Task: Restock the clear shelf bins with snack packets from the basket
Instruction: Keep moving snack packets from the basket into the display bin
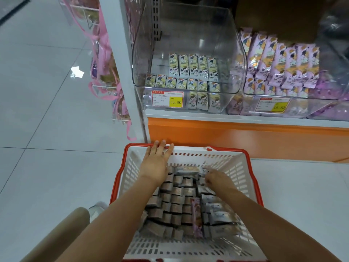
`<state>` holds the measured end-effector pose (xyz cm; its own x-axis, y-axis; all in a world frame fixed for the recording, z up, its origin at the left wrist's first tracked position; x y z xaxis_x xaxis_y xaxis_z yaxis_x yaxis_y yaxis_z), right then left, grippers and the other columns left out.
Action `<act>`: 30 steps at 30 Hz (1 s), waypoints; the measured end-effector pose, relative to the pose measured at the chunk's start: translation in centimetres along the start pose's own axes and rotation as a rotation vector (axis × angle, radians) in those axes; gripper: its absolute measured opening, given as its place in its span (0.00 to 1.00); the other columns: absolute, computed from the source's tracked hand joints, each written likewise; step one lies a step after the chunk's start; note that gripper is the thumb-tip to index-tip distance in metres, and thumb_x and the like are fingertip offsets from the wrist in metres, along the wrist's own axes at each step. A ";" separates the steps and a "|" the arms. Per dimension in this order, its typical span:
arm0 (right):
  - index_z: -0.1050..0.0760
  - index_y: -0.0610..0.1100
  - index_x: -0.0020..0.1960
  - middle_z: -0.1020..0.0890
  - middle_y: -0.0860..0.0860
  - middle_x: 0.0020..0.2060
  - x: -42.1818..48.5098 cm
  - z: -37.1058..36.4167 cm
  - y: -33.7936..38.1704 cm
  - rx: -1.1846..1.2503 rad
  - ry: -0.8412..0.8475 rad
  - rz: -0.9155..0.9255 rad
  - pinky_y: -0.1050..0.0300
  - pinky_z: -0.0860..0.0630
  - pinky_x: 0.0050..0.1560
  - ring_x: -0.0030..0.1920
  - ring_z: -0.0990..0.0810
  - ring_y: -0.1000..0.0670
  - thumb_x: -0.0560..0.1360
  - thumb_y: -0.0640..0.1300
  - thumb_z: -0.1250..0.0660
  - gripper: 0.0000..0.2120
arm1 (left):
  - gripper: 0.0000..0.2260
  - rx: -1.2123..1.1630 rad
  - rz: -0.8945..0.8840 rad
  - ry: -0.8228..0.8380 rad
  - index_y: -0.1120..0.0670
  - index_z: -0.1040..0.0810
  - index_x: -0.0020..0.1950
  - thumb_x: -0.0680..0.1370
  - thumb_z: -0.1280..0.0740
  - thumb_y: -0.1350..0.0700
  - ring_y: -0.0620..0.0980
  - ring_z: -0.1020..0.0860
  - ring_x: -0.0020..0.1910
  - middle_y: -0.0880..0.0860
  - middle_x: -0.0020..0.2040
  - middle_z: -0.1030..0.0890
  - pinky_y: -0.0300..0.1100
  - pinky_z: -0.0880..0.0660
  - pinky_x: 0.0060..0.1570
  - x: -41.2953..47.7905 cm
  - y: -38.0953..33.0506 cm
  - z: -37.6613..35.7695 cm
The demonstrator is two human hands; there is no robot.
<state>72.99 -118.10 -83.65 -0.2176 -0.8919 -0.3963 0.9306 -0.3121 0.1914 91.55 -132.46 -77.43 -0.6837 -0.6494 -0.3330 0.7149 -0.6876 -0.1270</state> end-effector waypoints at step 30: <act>0.22 0.48 0.52 0.19 0.51 0.43 -7.5 20.8 11.6 0.770 -0.460 0.315 0.54 0.22 0.44 0.42 0.20 0.52 0.73 0.42 0.26 0.09 | 0.06 -1.644 0.198 -0.245 0.56 0.30 0.47 0.77 0.33 0.62 0.56 0.24 0.36 0.62 0.40 0.22 0.47 0.25 0.38 -7.0 -1.8 15.0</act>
<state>79.34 -121.80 -59.78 -0.2373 -0.9620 0.1351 0.5521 -0.0191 0.8335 92.85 -131.56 -60.83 -0.4621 -0.8194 -0.3391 0.0618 0.3517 -0.9341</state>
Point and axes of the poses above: each hand's wrist, its own x-axis towards the middle knuckle, its own z-axis out of the back of the hand, y = z × x, the point moved 3 cm from there along x, towards the middle knuckle
